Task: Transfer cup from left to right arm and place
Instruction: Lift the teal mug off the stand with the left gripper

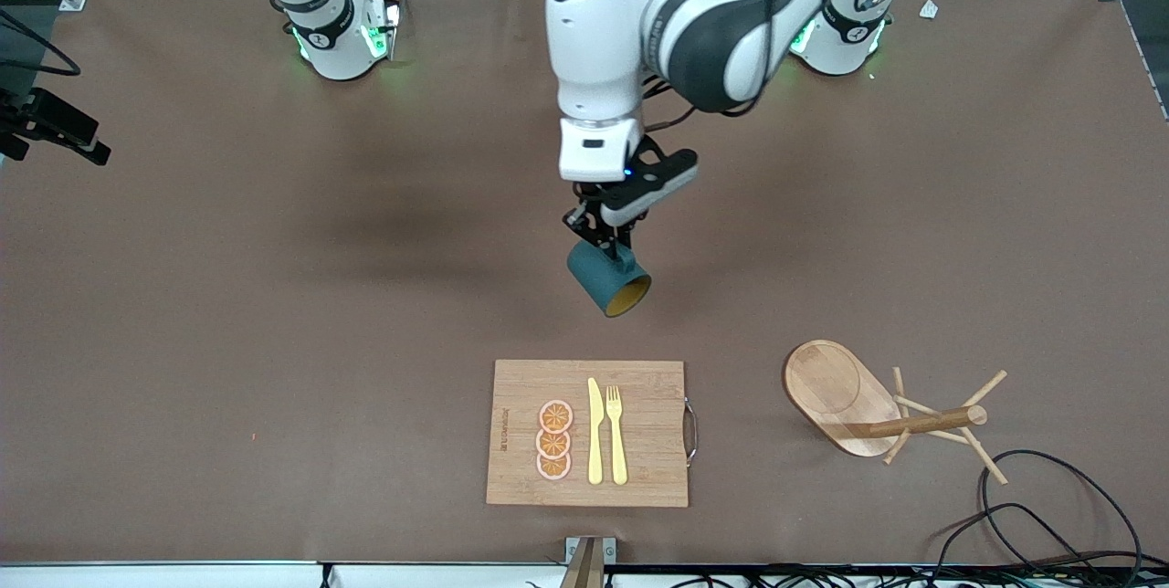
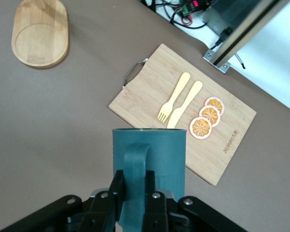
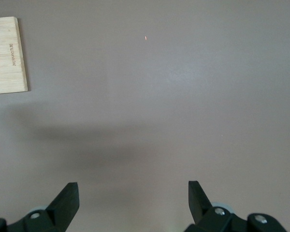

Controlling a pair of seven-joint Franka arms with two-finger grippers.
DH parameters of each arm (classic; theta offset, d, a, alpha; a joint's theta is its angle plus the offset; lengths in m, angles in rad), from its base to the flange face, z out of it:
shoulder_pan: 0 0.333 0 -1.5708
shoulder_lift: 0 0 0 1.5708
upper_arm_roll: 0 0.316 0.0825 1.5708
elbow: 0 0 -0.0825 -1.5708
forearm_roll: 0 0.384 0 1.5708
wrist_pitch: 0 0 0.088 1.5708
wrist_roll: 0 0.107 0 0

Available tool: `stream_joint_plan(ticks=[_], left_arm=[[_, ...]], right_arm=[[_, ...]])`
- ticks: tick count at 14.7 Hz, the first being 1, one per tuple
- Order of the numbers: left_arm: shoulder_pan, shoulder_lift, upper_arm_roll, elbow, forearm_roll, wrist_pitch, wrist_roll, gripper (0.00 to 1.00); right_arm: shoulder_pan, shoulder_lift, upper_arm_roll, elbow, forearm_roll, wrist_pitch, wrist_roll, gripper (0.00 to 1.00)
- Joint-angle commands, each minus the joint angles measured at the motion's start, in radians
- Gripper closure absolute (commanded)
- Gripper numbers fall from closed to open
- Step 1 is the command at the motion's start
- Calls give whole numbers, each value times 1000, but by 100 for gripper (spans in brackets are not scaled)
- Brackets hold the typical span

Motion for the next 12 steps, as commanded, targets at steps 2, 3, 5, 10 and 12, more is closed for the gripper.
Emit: stream_joint_plan(ticks=[2,3,5,10,12], left_arm=[[-84,56,10,9,157,-7,-90,100],[-101,68,10,9,182,-7,-112,100],[-144,99,10,11,240,-9,-159,100],[-224,197,11,12,447,-7,-365,100],[-245,229,11,11,543,-7,-433,100]], right_arm=[[-11,-3,7,-2,-1,-5,3,0],[-11,-3,8,-2,-1,-5,3,0],[-11,-3,7,-2,-1,-5,3,0],[-13,-3,7,-2,-1,-5,3,0],[-13,-3,7,-2,-1,-5,3,0]])
